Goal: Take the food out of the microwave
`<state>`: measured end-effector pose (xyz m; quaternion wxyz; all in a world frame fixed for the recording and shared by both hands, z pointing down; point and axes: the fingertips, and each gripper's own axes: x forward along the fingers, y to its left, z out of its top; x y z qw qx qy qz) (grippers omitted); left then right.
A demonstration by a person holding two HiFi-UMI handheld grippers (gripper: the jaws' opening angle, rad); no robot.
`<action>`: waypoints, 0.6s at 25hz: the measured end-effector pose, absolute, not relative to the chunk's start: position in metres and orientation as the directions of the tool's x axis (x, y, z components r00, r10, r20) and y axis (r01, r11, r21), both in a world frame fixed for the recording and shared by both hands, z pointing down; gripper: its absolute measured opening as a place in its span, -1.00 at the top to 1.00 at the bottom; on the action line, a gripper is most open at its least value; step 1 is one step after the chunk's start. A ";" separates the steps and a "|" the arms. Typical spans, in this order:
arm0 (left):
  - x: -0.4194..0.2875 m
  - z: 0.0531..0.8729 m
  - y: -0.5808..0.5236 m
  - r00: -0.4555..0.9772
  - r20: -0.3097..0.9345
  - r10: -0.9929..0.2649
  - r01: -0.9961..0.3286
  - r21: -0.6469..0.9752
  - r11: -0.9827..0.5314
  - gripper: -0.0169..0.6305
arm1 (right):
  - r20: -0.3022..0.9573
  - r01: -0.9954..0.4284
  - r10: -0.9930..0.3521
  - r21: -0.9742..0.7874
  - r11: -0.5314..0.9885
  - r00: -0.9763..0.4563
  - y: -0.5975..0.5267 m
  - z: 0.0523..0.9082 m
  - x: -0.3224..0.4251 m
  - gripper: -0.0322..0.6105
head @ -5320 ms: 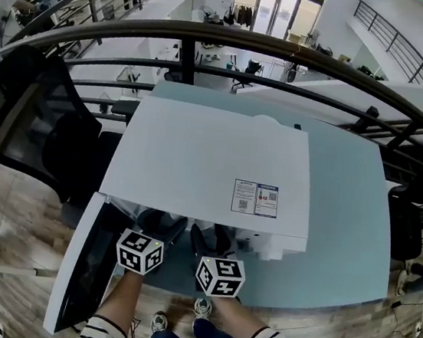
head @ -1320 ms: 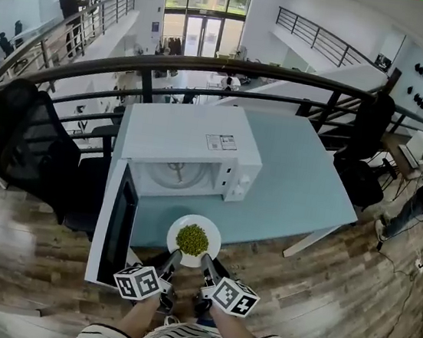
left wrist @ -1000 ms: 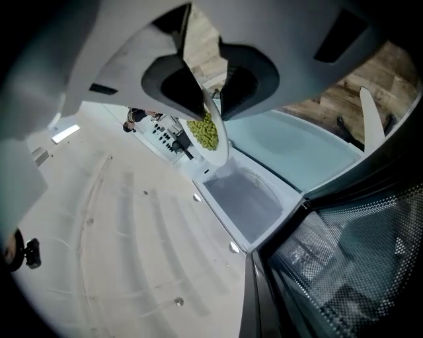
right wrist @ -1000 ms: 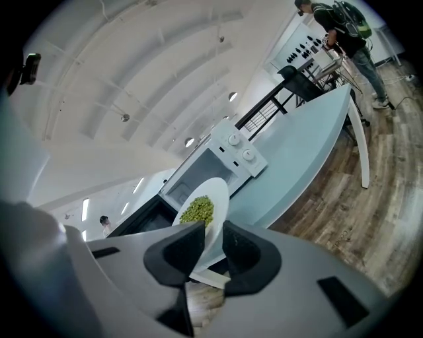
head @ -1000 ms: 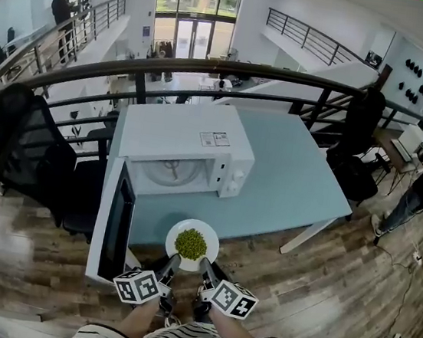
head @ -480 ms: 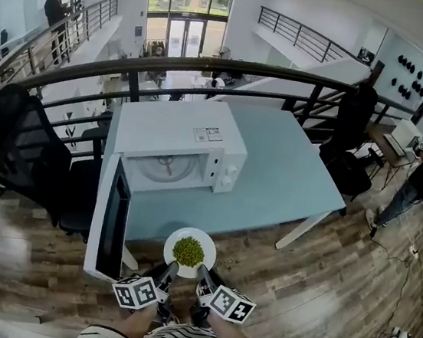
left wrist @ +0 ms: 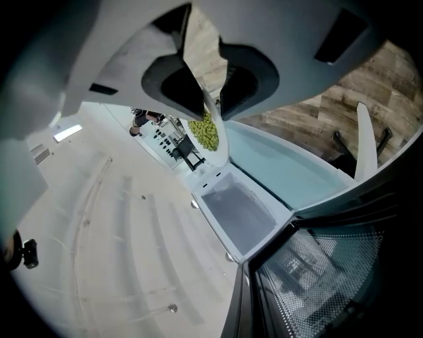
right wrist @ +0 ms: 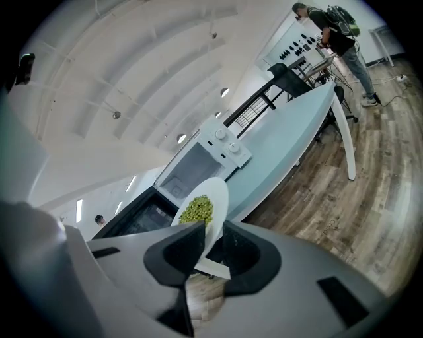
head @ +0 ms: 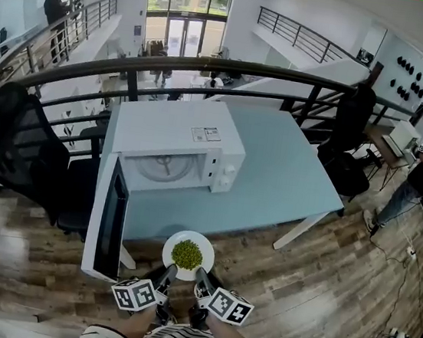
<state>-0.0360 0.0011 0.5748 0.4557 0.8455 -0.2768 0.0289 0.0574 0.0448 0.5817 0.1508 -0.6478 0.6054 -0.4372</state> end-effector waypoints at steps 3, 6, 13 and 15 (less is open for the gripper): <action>-0.036 0.573 0.000 0.844 0.302 -0.444 -0.496 0.755 -0.430 0.66 | 0.382 -0.654 -0.917 -0.724 -0.217 -0.118 0.043 0.579 0.058 0.61; -0.036 0.575 -0.003 0.842 0.304 -0.446 -0.498 0.755 -0.426 0.66 | 0.378 -0.657 -0.918 -0.724 -0.211 -0.123 0.039 0.580 0.058 0.61; -0.037 0.577 -0.011 0.838 0.304 -0.453 -0.502 0.757 -0.419 0.66 | 0.380 -0.659 -0.916 -0.723 -0.208 -0.128 0.031 0.582 0.058 0.61; -0.037 0.577 -0.013 0.837 0.305 -0.454 -0.502 0.757 -0.418 0.67 | 0.380 -0.659 -0.916 -0.723 -0.207 -0.129 0.029 0.583 0.058 0.62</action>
